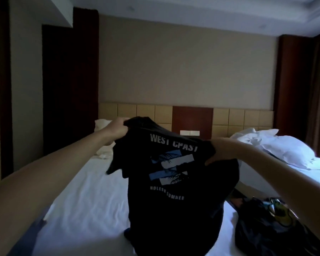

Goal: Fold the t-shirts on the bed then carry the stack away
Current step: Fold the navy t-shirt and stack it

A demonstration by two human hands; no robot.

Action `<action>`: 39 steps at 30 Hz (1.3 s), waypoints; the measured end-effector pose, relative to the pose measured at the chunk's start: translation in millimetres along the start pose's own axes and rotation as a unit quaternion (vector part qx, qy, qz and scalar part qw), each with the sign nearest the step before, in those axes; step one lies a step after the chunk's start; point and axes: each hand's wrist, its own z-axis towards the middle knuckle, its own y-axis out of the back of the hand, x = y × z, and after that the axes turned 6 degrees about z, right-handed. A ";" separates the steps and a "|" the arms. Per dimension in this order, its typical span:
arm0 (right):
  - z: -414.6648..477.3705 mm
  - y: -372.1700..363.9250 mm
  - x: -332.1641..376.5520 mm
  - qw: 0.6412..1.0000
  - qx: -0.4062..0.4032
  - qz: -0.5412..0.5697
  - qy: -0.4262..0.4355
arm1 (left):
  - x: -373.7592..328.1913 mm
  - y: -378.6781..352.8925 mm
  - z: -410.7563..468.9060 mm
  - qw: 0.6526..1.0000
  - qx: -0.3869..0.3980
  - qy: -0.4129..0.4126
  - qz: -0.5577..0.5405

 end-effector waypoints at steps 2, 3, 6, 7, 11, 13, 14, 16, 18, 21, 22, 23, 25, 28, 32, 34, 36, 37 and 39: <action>8.0 8.6 -3.0 0.997 -0.062 -0.035 -0.041 | -3.2 5.8 -0.9 1.000 0.017 -0.021 -0.014; 9.2 12.8 -3.3 0.995 -0.088 0.017 -0.039 | -4.0 11.9 -4.1 0.998 0.046 -0.034 0.004; 0.2 21.2 0.1 0.957 -0.115 0.266 0.014 | 4.7 30.9 -8.9 0.944 0.155 -0.055 0.287; -4.4 21.7 2.9 0.942 -0.102 0.318 0.021 | 7.9 33.6 -11.0 0.910 0.151 -0.060 0.382; -9.5 14.7 16.7 0.931 -0.029 0.361 0.051 | 12.4 39.3 -16.9 0.971 0.065 -0.043 0.225; -8.7 15.4 22.3 0.947 -0.009 0.310 0.079 | 7.9 38.9 -23.0 0.995 0.040 -0.022 0.092; -6.1 14.8 24.4 0.963 -0.001 0.253 0.089 | 6.7 37.7 -25.4 0.998 0.036 -0.016 0.046; 3.4 10.2 25.8 0.990 -0.024 0.117 0.072 | 7.5 33.9 -29.5 0.999 0.041 -0.019 -0.003; 15.1 5.5 23.8 0.995 -0.082 0.047 0.016 | 11.5 32.7 -30.8 0.997 0.062 -0.024 0.036; 24.8 1.2 18.3 0.978 -0.131 0.160 0.027 | 17.4 35.1 -37.1 0.975 0.159 -0.018 0.153; 23.5 2.2 20.7 0.973 -0.131 0.187 0.045 | 20.3 34.4 -37.9 0.955 0.189 -0.014 0.228; 22.2 2.2 23.9 0.969 -0.129 0.203 0.061 | 22.2 32.9 -38.4 0.931 0.201 -0.016 0.303; 19.8 1.5 31.9 0.961 -0.121 0.233 0.086 | 28.2 31.1 -35.2 0.910 0.172 -0.027 0.376; 14.8 2.6 43.3 0.973 -0.031 0.205 0.099 | 36.2 34.6 -33.0 0.948 0.119 -0.010 0.294; 20.9 -7.1 48.8 0.998 -0.004 -0.003 0.063 | 44.0 28.5 -40.5 0.983 0.119 -0.011 0.137; 28.2 -17.8 45.0 0.997 -0.050 0.009 0.064 | 47.1 22.0 -46.8 0.984 0.140 -0.027 0.108; 32.8 -31.7 39.7 0.989 -0.044 0.122 0.072 | 53.0 19.6 -50.7 0.978 0.176 -0.019 0.111; 33.8 -38.5 37.8 0.977 -0.034 0.198 0.074 | 57.2 19.3 -51.4 0.971 0.196 -0.009 0.136; 33.3 -49.2 38.5 0.952 -0.010 0.296 0.073 | 68.1 19.7 -50.4 0.948 0.236 0.006 0.212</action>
